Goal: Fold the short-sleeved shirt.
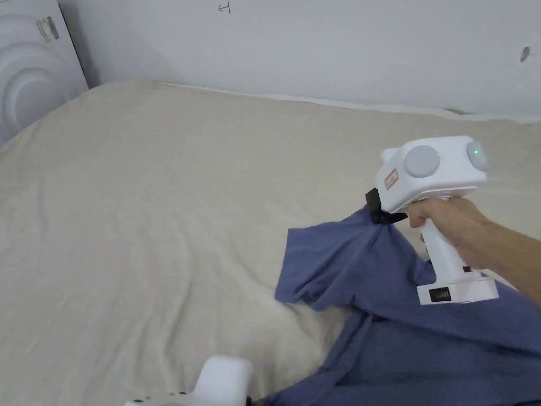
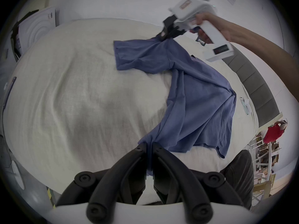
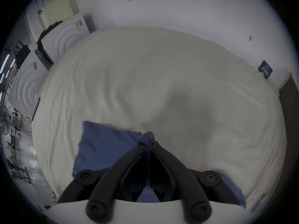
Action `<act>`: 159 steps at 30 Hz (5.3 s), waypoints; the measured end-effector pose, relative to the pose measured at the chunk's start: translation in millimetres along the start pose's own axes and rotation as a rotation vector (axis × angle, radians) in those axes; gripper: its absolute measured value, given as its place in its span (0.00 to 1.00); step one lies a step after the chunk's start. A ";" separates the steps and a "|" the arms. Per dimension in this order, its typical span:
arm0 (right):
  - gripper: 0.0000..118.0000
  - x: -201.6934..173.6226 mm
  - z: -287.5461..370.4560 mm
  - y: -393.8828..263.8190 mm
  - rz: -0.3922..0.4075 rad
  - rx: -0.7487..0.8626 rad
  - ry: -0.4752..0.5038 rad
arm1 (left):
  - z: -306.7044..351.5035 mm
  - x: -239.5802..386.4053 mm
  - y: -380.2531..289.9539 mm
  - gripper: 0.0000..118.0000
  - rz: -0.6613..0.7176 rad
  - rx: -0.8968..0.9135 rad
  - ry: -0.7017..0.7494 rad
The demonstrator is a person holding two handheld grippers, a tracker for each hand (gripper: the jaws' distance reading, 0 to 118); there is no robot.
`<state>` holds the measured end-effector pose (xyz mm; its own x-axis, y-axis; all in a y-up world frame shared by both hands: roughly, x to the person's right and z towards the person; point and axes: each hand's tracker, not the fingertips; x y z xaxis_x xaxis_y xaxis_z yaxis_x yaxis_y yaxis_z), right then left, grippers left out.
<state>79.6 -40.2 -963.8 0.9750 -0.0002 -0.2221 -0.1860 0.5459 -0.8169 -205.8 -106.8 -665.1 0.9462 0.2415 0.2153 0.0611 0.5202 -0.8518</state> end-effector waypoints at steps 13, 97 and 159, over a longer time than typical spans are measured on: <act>0.03 181.8 363.4 -97.0 -0.210 0.406 -0.223 | 124.2 50.9 115.7 0.05 0.003 0.260 0.068; 0.03 234.5 148.7 -266.8 -0.447 0.225 -0.157 | -71.2 33.6 172.9 0.05 -0.098 0.112 0.397; 0.02 160.9 238.3 -535.5 -0.550 0.072 -0.227 | 4.6 -24.7 -85.5 0.05 -0.003 -0.195 0.212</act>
<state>364.9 -133.0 -435.3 0.9290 -0.1243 0.3487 0.3542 0.5719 -0.7399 -235.8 -153.5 -595.4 0.9900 0.0533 0.1309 0.1044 0.3484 -0.9315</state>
